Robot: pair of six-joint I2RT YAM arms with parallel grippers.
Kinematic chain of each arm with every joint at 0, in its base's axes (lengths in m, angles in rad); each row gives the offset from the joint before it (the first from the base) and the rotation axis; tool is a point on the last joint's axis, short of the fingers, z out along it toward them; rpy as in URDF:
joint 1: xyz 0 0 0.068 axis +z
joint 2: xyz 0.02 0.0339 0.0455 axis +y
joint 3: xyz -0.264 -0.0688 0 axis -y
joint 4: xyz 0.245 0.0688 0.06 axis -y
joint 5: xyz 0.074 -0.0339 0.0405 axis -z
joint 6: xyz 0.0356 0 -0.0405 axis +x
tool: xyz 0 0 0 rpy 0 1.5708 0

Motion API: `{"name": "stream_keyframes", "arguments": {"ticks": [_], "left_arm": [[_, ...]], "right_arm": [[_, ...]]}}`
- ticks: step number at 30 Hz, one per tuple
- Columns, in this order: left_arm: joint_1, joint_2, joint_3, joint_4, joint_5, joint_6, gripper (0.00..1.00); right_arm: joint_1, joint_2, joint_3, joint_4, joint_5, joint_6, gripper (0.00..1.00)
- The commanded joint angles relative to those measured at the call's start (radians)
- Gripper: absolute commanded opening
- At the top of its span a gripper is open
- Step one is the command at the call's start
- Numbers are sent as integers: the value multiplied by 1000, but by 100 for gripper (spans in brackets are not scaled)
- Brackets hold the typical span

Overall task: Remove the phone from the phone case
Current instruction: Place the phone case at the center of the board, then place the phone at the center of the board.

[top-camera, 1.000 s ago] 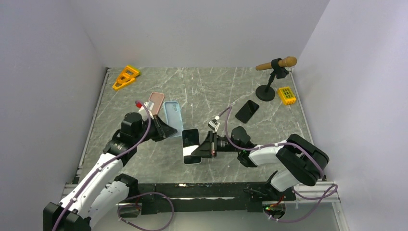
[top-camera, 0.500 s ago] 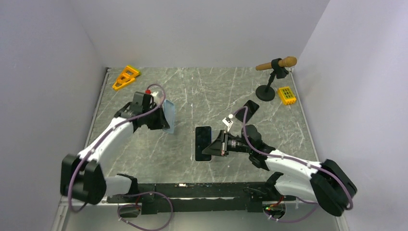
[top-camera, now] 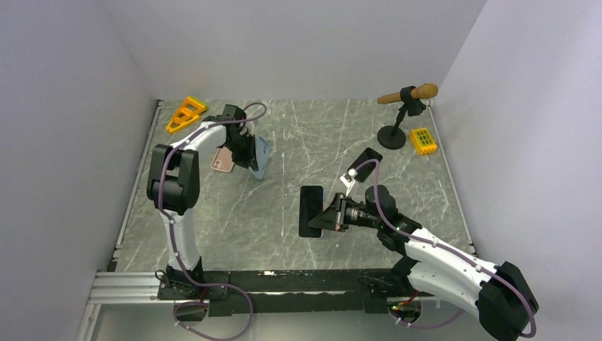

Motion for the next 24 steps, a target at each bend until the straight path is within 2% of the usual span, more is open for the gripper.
{"name": "stream_keyframes", "arguments": {"ticks": [1, 3, 4, 6, 10, 12, 14, 16, 21, 24], "left_arm": [[19, 42, 120, -113, -12, 85, 0], [25, 60, 135, -126, -26, 102, 5], [30, 66, 138, -125, 2, 110, 10], [34, 82, 151, -134, 38, 122, 30], [33, 21, 155, -137, -91, 100, 73], [33, -43, 159, -150, -169, 91, 88], [33, -115, 160, -158, -219, 91, 96], [33, -212, 148, -159, -250, 97, 98], [33, -417, 61, -120, -305, 112, 99], [33, -541, -32, -24, -327, 122, 99]], "right_arm": [[-16, -75, -2, -21, 3, -9, 0], [-25, -97, 5, -61, 6, -24, 0], [-28, -105, 9, -78, 8, -32, 0], [-36, -112, 16, -100, 10, -44, 0], [-41, -96, 32, -106, 9, -46, 0], [-43, -89, 39, -109, 23, -39, 0], [-44, -84, 38, -112, 41, -37, 0], [-45, -74, 35, -112, 56, -37, 0], [-46, -30, 20, -86, 61, -26, 0], [-48, 3, 7, -59, 71, -5, 0]]}}
